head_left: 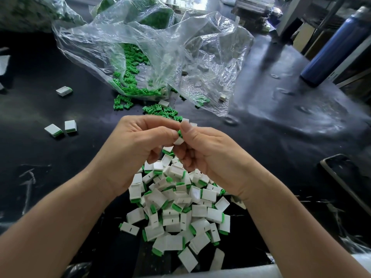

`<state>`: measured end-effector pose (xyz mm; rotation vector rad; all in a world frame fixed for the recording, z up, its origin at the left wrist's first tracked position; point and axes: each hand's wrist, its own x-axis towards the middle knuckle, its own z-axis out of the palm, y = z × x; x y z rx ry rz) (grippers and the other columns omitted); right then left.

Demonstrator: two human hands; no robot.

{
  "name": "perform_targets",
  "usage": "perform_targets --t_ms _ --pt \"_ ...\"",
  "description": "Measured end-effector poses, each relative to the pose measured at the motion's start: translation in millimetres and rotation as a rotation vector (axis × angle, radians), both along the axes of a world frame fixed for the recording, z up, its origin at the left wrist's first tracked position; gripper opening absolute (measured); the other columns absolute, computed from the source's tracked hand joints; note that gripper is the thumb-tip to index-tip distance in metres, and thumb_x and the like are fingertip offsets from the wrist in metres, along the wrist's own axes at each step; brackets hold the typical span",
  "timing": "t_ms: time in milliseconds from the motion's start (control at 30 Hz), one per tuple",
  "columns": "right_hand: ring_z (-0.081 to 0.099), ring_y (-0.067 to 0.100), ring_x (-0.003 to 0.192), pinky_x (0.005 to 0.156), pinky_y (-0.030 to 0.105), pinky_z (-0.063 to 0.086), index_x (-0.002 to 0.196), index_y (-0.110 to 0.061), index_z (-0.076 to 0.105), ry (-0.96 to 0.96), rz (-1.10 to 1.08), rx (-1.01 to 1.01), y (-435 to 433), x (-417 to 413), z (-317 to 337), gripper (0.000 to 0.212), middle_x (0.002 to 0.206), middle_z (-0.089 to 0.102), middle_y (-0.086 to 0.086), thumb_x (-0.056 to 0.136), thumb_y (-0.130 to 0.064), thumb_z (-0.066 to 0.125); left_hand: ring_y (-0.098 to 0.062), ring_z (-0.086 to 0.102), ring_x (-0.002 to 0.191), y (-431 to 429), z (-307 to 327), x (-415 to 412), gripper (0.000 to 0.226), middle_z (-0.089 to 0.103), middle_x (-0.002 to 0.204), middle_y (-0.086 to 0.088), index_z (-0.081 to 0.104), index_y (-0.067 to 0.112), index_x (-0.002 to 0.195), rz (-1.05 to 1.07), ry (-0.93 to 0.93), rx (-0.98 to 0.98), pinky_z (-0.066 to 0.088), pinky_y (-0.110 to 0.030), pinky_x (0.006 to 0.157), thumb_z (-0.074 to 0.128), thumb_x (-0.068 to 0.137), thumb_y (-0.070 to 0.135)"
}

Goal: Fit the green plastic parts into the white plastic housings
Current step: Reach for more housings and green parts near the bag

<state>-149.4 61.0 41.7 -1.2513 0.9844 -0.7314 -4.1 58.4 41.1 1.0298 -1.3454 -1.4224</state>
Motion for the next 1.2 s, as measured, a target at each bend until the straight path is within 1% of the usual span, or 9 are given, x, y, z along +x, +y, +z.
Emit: perform_targets --t_ms 100,167,267,333,467,567,667,900,1200 --pt "0.040 0.007 0.052 0.051 0.017 0.035 0.075 -0.009 0.050 -0.031 -0.035 0.003 0.4 0.3 -0.3 0.035 0.060 0.048 -0.004 0.095 -0.032 0.035 -0.003 0.040 0.038 0.0 -1.1 -1.5 0.025 0.058 0.048 0.003 0.075 0.016 0.074 0.014 0.017 0.022 0.033 -0.013 0.037 0.057 0.079 -0.001" --pt "0.039 0.007 0.052 0.052 0.018 0.034 0.077 -0.008 0.050 -0.042 -0.057 -0.009 0.8 1.2 -0.7 0.034 0.058 0.047 -0.005 0.097 -0.030 0.035 -0.007 0.044 0.039 0.3 -2.0 -3.0 0.017 0.060 0.052 0.000 0.074 0.013 0.076 0.000 0.041 0.018 0.035 -0.015 0.038 0.063 0.074 0.001" --pt "0.038 0.007 0.052 0.052 0.017 0.033 0.078 -0.007 0.050 -0.033 -0.081 -0.049 2.1 4.7 -1.9 0.033 0.060 0.044 -0.004 0.098 -0.029 0.034 -0.027 0.052 0.053 0.3 -5.0 -3.9 0.021 0.061 0.059 -0.015 0.072 0.009 0.081 -0.021 0.071 -0.017 0.038 -0.020 0.043 0.056 0.069 0.012" --pt "0.036 0.008 0.054 0.052 0.017 0.033 0.079 -0.005 0.049 -0.044 -0.093 -0.064 2.8 7.4 -2.9 0.034 0.062 0.042 -0.001 0.098 -0.028 0.033 -0.032 0.050 0.059 1.1 -5.9 -5.3 0.023 0.061 0.063 -0.024 0.072 0.009 0.081 -0.011 0.085 -0.042 0.038 -0.022 0.045 0.053 0.070 0.013" --pt "0.033 0.009 0.054 0.052 0.018 0.031 0.087 -0.002 0.051 -0.061 -0.111 -0.091 4.1 10.7 -3.8 0.033 0.062 0.040 0.001 0.100 -0.025 0.031 -0.029 0.050 0.054 2.6 -7.0 -9.4 0.023 0.059 0.059 -0.027 0.073 0.010 0.080 0.011 0.095 -0.085 0.037 -0.023 0.045 0.051 0.071 0.011" --pt "0.037 0.004 0.050 0.050 0.014 0.033 0.080 -0.007 0.056 -0.072 -0.125 -0.120 5.8 12.8 -4.1 0.036 0.055 0.045 -0.007 0.100 -0.022 0.031 -0.018 0.052 0.047 3.5 -9.6 -11.6 0.024 0.060 0.054 -0.012 0.074 0.012 0.076 0.043 0.117 -0.096 0.036 -0.020 0.043 0.051 0.071 0.009" --pt "0.045 -0.002 0.049 0.050 0.009 0.036 0.088 -0.011 0.060 -0.109 -0.126 -0.140 7.1 15.1 -4.3 0.035 0.049 0.050 -0.014 0.101 -0.018 0.029 -0.008 0.048 0.042 5.1 -10.7 -14.6 0.027 0.060 0.053 -0.004 0.075 0.015 0.073 0.075 0.140 -0.093 0.037 -0.017 0.043 0.050 0.070 0.007" --pt "0.046 0.001 0.052 0.051 0.008 0.036 0.110 0.006 0.059 -0.071 -0.152 -0.155 8.8 18.2 -5.2 0.038 0.060 0.049 -0.006 0.101 -0.016 0.030 -0.007 0.045 0.044 7.1 -13.5 -16.9 0.026 0.062 0.056 -0.004 0.076 0.016 0.071 0.137 0.180 -0.060 0.038 -0.017 0.043 0.052 0.068 0.007" --pt "0.047 0.002 0.059 0.055 0.010 0.036 0.111 0.000 0.060 0.041 -0.187 -0.162 8.0 18.5 -6.4 0.037 0.066 0.052 -0.005 0.101 -0.020 0.031 -0.008 0.044 0.043 7.5 -13.5 -18.3 0.026 0.062 0.059 -0.009 0.075 0.015 0.067 0.167 0.188 -0.042 0.037 -0.017 0.042 0.051 0.066 0.006"
